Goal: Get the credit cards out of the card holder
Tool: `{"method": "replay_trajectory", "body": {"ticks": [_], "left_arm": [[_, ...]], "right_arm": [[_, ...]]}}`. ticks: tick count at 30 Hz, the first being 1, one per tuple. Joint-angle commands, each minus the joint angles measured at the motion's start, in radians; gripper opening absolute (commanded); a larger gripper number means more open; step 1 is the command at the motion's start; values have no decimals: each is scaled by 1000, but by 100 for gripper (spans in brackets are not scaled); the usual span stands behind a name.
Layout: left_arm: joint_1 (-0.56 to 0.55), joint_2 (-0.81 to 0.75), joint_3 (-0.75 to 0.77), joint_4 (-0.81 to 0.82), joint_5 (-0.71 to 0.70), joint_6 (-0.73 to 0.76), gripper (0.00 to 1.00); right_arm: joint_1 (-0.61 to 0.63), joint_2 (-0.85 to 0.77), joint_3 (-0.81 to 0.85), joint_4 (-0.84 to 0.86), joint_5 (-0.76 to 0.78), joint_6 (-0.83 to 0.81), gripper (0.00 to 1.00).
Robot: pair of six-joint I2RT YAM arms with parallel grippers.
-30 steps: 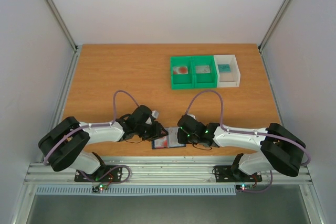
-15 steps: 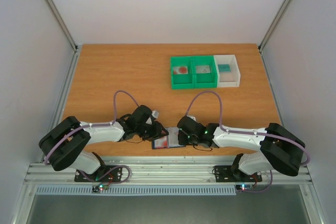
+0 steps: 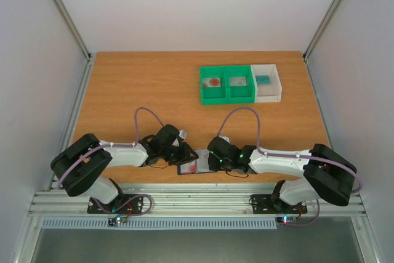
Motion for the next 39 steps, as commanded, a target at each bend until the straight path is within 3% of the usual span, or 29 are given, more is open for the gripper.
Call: {"method": "replay_trajectory", "body": {"ticks": [1, 6, 11, 24, 28, 35, 39], "left_arm": [[-10, 39, -30, 141, -15, -47, 27], [-12, 54, -27, 168, -13, -60, 19], [-11, 40, -30, 167, -20, -59, 1], [3, -82, -8, -58, -55, 57, 0], [6, -85, 5, -81, -42, 67, 1], [5, -37, 16, -41, -29, 58, 25], [5, -7, 14, -9, -19, 51, 27]], "right_arm": [[12, 11, -42, 33, -3, 37, 5], [13, -7, -47, 15, 13, 46, 5], [13, -15, -54, 12, 24, 59, 5], [12, -29, -85, 23, 52, 75, 4], [13, -33, -90, 61, 31, 67, 4], [13, -80, -37, 46, -11, 35, 10], [13, -62, -10, 41, -17, 23, 12]]}}
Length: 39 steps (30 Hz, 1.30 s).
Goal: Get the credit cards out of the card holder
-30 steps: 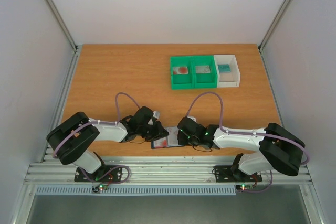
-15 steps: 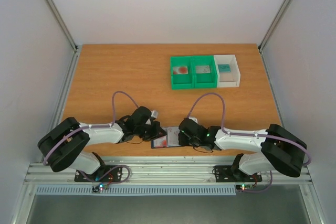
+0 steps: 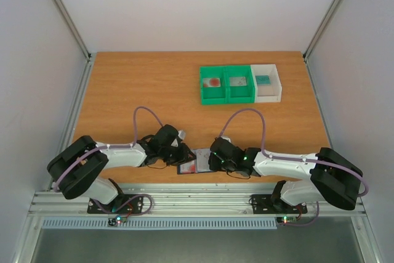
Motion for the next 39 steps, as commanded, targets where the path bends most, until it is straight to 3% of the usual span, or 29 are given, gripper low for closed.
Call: {"method": "replay_trajectory", "body": {"ticks": [1, 22, 31, 39], "left_arm": [[3, 38, 17, 55, 10, 3, 27], [-1, 97, -2, 161, 25, -45, 29], [-1, 82, -3, 166, 18, -46, 1], [0, 39, -4, 143, 25, -28, 0]], "right_arm": [[6, 10, 46, -22, -3, -23, 12], [7, 74, -27, 38, -8, 30, 5], [7, 64, -34, 27, -2, 38, 4], [7, 47, -43, 21, 10, 44, 4]]}}
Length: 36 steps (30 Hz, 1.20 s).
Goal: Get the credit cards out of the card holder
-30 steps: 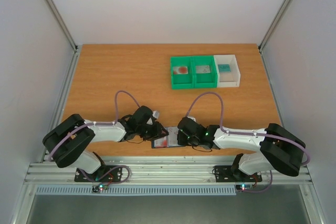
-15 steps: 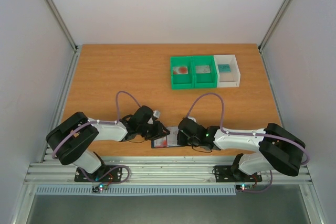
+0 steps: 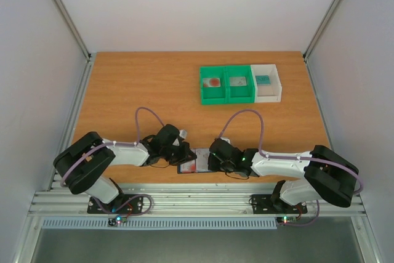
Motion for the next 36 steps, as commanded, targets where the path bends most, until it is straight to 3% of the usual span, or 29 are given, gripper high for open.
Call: {"method": "replay_trajectory", "body": {"ticks": [1, 13, 19, 21, 36], "left_arm": [[-1, -50, 1, 10, -2, 33, 1], [3, -85, 15, -104, -42, 78, 0], [2, -35, 13, -37, -18, 51, 23], [2, -18, 17, -20, -9, 45, 26], [0, 13, 2, 70, 6, 16, 8]], "right_arm": [[7, -2, -32, -48, 19, 17, 4], [7, -12, -36, -31, 7, 15, 4], [7, 4, -37, -12, -12, 18, 4], [7, 9, -38, -7, -15, 19, 4], [7, 21, -50, 22, -16, 26, 4]]}}
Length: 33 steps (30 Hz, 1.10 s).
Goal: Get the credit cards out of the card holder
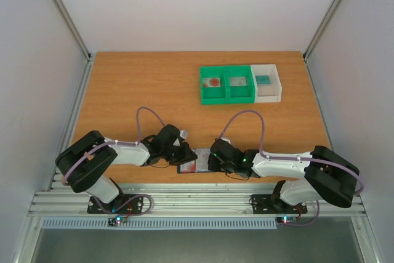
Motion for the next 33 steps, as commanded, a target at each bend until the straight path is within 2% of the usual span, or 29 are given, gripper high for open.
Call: {"method": "replay_trajectory", "body": {"ticks": [1, 3, 7, 15, 23, 33], "left_arm": [[0, -3, -3, 67, 1, -1, 5], [1, -13, -6, 62, -6, -2, 1], [0, -15, 22, -8, -7, 21, 0], [1, -76, 45, -107, -19, 77, 0], [3, -76, 56, -152, -23, 103, 0], [25, -105, 53, -239, -76, 105, 0]], "right_arm": [[7, 29, -31, -10, -10, 18, 4], [7, 28, -34, -8, -10, 20, 4], [7, 27, -39, -2, -10, 22, 5], [7, -35, -35, -39, 9, 0, 13], [7, 22, -38, -11, -6, 6, 9], [7, 14, -39, -28, 3, 10, 5]]}}
